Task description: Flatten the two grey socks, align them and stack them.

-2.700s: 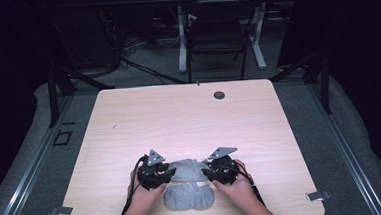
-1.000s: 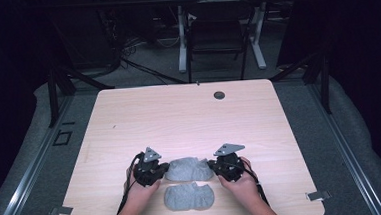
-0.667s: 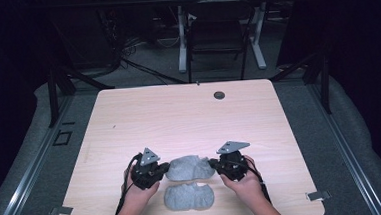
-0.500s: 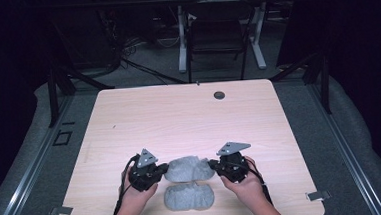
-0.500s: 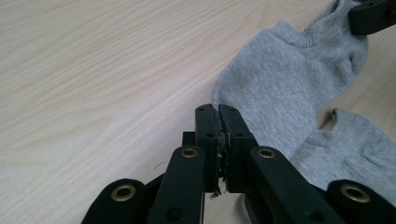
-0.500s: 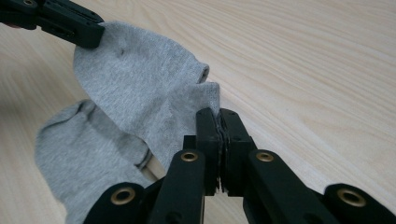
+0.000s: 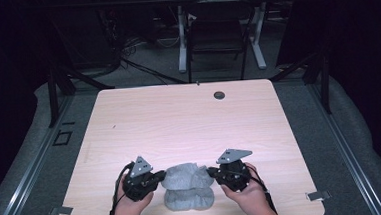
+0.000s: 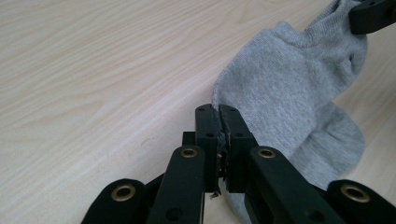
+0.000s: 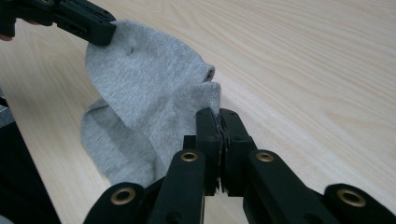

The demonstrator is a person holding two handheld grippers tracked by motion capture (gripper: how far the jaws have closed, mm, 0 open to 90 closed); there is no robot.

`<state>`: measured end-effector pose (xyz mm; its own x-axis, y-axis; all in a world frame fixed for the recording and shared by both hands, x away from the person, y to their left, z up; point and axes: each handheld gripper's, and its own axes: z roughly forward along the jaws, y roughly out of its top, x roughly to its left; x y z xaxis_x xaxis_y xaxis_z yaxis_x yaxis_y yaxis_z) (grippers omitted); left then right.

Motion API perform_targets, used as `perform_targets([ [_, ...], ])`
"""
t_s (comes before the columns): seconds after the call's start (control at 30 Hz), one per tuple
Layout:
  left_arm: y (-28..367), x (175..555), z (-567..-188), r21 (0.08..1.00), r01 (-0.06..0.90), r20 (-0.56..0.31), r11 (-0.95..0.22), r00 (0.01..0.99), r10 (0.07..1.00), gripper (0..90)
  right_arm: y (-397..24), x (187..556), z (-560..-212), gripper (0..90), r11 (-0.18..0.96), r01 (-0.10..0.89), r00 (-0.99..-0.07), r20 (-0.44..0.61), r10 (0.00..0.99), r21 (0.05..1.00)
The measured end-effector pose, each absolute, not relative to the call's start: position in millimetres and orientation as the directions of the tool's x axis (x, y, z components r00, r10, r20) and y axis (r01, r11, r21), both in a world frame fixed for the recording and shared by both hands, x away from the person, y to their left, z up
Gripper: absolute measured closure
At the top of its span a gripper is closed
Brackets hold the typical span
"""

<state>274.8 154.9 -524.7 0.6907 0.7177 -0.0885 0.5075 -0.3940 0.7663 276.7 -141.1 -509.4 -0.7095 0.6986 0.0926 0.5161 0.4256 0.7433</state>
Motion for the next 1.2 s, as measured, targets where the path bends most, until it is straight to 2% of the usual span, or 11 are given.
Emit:
perform_targets([
  [0.53, 164, 245, -532, 0.767, 0.517, -0.125, -0.379, 0.701, 0.702, 87.4, -140, 248, -516, 87.8, 0.438, 0.511, -0.734, 0.111, 0.67, 0.739],
  [1.2, 155, 243, -552, 0.727, 0.537, -0.12, -0.428, 0.713, 0.691, 87.4, -146, 248, -536, 87.6, 0.445, 0.556, -0.723, 0.145, 0.675, 0.703],
])
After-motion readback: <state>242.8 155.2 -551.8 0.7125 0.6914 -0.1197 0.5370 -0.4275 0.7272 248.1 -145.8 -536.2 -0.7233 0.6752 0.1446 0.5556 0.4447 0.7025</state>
